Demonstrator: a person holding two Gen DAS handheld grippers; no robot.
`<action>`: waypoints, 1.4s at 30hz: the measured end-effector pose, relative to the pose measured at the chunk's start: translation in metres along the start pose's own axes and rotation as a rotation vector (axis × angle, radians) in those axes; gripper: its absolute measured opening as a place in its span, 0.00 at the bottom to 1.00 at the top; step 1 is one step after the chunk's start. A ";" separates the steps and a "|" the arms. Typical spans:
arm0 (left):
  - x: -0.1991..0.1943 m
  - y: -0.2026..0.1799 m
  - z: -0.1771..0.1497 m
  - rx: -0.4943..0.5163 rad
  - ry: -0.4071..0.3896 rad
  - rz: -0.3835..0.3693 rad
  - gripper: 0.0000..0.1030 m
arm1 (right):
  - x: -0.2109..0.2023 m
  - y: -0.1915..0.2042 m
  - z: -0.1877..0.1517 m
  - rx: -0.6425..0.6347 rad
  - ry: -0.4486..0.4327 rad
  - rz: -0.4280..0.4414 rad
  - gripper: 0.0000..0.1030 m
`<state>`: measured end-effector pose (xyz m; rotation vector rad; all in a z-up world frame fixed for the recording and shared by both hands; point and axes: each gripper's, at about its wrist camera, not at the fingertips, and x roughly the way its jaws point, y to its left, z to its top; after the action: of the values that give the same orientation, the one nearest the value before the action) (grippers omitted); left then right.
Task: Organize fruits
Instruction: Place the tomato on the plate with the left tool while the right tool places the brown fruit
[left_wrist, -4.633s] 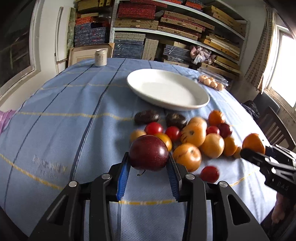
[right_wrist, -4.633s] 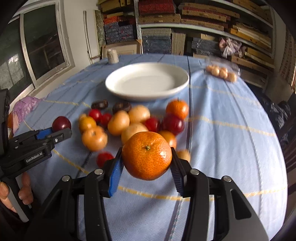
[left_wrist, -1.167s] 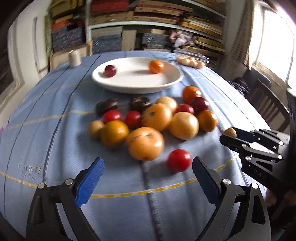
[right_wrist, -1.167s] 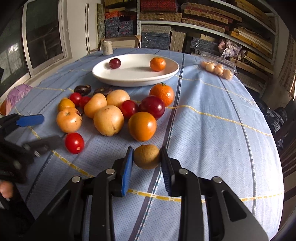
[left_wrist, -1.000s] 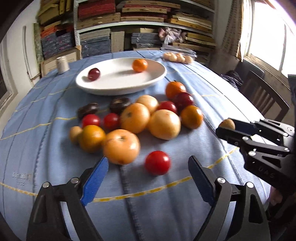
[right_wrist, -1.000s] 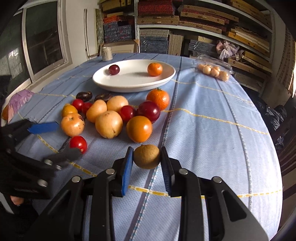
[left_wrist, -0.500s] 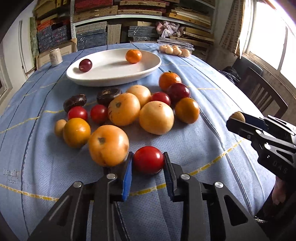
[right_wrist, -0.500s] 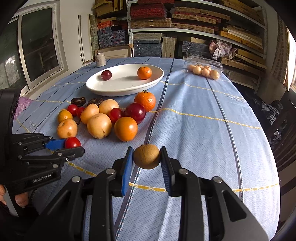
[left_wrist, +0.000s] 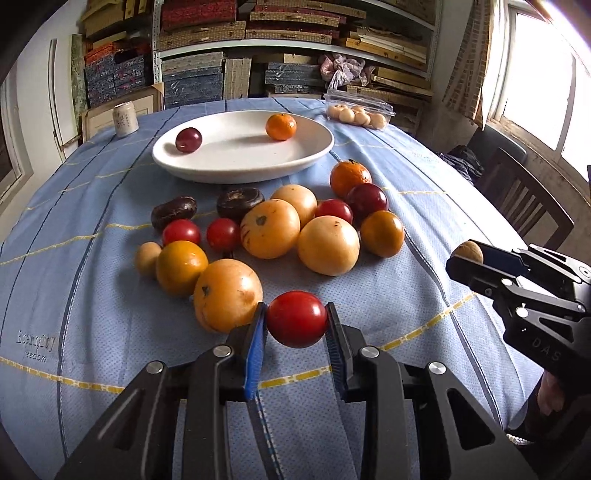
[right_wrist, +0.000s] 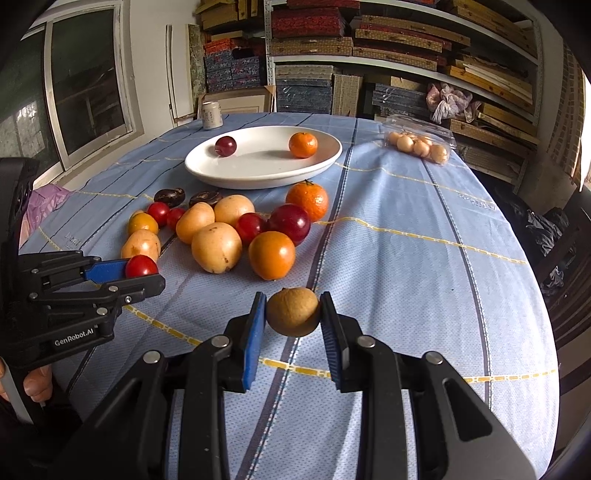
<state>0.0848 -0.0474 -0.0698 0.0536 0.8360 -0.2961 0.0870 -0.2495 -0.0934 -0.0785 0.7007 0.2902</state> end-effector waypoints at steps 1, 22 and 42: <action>-0.001 0.001 0.000 -0.002 -0.002 -0.002 0.30 | 0.000 0.001 0.000 -0.002 0.002 0.000 0.28; -0.024 0.015 -0.007 -0.038 -0.066 -0.007 0.30 | 0.002 0.021 -0.001 -0.032 0.015 0.005 0.28; -0.043 0.040 0.025 -0.070 -0.133 0.036 0.30 | -0.006 0.018 0.042 -0.044 -0.042 0.034 0.28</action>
<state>0.0871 -0.0031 -0.0241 -0.0164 0.7117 -0.2332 0.1037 -0.2269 -0.0572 -0.1021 0.6541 0.3389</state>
